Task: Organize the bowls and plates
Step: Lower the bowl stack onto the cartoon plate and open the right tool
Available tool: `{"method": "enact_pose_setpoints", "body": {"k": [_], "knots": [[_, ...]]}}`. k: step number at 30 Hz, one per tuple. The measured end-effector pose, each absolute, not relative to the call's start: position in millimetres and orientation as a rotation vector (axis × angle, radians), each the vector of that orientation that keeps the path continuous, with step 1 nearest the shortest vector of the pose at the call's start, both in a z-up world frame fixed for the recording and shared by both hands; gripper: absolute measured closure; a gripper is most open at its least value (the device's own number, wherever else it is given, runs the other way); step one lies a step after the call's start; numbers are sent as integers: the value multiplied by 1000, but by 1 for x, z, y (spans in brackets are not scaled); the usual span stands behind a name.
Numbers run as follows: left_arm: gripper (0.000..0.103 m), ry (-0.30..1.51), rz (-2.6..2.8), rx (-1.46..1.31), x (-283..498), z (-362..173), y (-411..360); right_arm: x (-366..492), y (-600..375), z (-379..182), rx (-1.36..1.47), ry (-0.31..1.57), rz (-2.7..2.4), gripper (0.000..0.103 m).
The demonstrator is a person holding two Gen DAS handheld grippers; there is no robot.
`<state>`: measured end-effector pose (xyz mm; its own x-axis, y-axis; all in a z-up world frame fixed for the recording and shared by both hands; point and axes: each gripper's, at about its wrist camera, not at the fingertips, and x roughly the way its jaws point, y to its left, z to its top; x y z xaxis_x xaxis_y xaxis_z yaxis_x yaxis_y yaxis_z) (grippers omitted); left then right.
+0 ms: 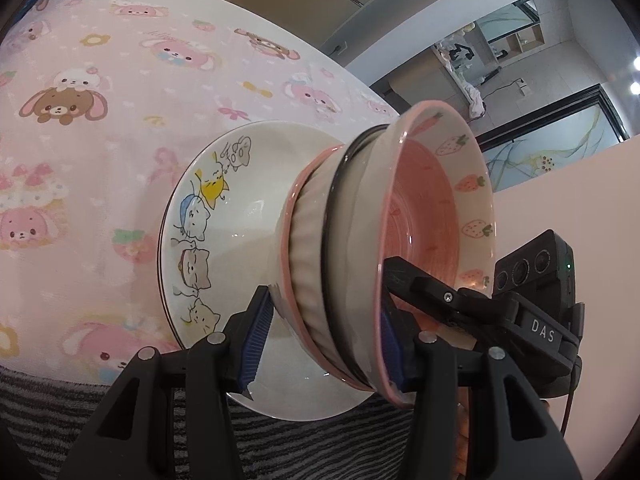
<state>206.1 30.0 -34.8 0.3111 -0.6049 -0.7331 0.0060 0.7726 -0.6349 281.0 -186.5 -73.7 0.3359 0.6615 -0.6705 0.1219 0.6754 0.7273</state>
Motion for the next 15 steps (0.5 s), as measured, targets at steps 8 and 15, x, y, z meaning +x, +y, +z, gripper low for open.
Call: {"method": "enact_pose_setpoints", "body": {"k": [8, 15], "knots": [[55, 1217, -449, -588, 207, -44, 29, 277, -184, -70, 708, 1197, 363, 53], [55, 1199, -448, -559, 202, -41, 25, 278, -188, -75, 732, 1198, 359, 54]]}}
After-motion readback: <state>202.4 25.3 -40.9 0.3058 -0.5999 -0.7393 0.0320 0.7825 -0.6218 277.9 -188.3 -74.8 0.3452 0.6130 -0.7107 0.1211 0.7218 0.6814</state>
